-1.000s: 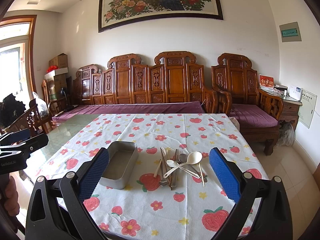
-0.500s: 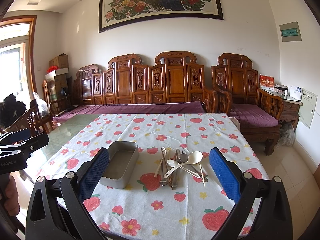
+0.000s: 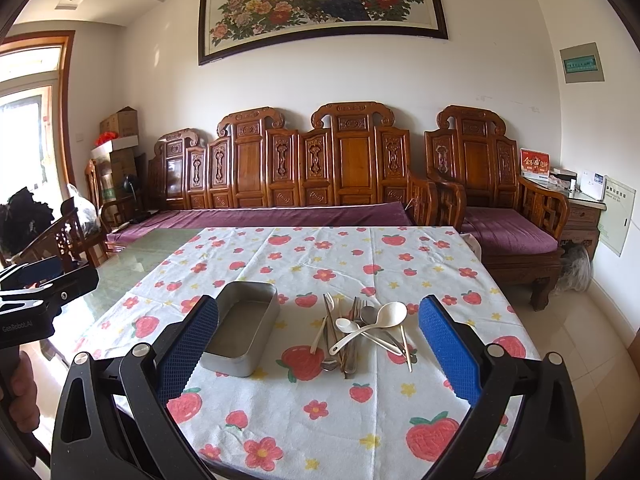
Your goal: Organize utensils
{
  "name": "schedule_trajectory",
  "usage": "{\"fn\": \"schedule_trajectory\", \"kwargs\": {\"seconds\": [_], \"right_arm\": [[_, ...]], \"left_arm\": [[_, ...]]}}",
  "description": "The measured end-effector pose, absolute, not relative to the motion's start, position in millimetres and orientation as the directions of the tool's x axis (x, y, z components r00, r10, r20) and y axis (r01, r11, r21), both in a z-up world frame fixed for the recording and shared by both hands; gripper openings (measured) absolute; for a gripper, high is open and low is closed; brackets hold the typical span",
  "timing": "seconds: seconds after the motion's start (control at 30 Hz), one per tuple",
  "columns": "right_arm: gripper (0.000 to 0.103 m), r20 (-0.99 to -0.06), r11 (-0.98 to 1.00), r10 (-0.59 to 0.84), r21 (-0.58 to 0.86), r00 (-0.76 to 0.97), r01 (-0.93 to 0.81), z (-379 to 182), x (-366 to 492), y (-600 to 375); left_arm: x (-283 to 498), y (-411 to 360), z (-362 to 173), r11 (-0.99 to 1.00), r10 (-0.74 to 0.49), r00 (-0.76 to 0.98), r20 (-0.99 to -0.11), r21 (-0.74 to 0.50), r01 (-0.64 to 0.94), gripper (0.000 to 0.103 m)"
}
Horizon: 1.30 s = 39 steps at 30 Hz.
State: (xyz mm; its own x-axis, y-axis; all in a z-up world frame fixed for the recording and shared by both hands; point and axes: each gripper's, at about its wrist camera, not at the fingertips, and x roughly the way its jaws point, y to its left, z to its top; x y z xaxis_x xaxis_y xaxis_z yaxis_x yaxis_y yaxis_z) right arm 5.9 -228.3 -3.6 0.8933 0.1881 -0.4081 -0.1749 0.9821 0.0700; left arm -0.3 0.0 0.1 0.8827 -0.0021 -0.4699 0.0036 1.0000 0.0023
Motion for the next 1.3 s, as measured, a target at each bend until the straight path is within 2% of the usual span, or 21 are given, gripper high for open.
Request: {"fn": "schedule_trajectory", "kwargs": {"seconds": [0.87,1.0,1.3], "right_arm": [[0.1,-0.409,0.982,0.188,0.071,0.893,-0.174,-8.7,9.8,-235.9],[0.1,-0.421,0.983,0.183,0.074,0.889,-0.168,-4.2,7.5,-225.1],[0.1,-0.487,0.989,0.149,0.07,0.86,-0.132,-51.3,47.0,-248.3]], "left_arm": [[2.0,0.4,0.3,1.0,-0.003,0.879,-0.476,0.005,0.006,0.095],[4.1,-0.9,-2.4,1.0,-0.007,0.866,-0.499,0.009,0.014,0.095],[40.5,-11.0,-37.0,0.998,-0.047,0.815,-0.578,0.011,0.066,0.095]]}}
